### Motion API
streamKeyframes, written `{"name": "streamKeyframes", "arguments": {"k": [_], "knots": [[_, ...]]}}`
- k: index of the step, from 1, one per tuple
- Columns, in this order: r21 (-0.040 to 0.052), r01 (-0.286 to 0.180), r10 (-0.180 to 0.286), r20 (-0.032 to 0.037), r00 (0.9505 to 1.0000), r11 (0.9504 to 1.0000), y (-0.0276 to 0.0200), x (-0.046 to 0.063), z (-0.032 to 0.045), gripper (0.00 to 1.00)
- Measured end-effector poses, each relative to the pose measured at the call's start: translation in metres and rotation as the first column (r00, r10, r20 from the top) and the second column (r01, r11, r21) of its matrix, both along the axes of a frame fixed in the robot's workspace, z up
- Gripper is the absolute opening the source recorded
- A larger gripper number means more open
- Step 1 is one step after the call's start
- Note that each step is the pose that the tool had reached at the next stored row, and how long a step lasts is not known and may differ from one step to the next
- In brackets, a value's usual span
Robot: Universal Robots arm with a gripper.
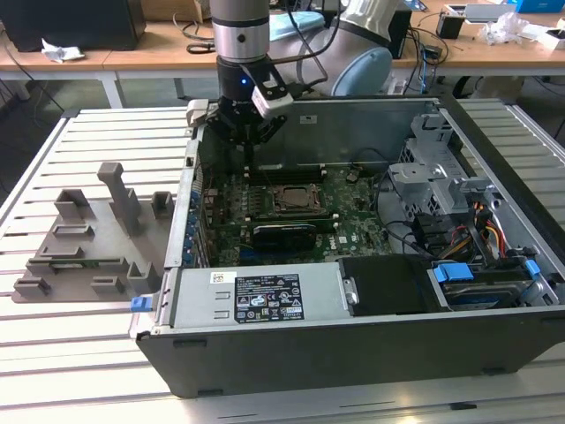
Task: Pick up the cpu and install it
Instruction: 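Install the first cpu locking lever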
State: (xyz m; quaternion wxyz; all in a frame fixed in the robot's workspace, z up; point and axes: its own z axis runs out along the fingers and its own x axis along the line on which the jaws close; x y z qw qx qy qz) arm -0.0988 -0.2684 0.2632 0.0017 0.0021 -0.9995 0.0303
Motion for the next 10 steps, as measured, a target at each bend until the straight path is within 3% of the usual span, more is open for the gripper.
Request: {"name": "streamKeyframes", "arguments": {"k": [5,8,10], "knots": [[0.0002,0.000,0.000,-0.0061,1.0000,1.0000,-0.0005,0.022,-0.0001,0.11],[0.0008,0.000,0.000,-0.0135,0.9999,1.0000,-0.0005,0.037,-0.0005,0.11],[0.0008,0.000,0.000,-0.0231,0.9997,1.0000,-0.0005,0.052,-0.0013,0.11]]}}
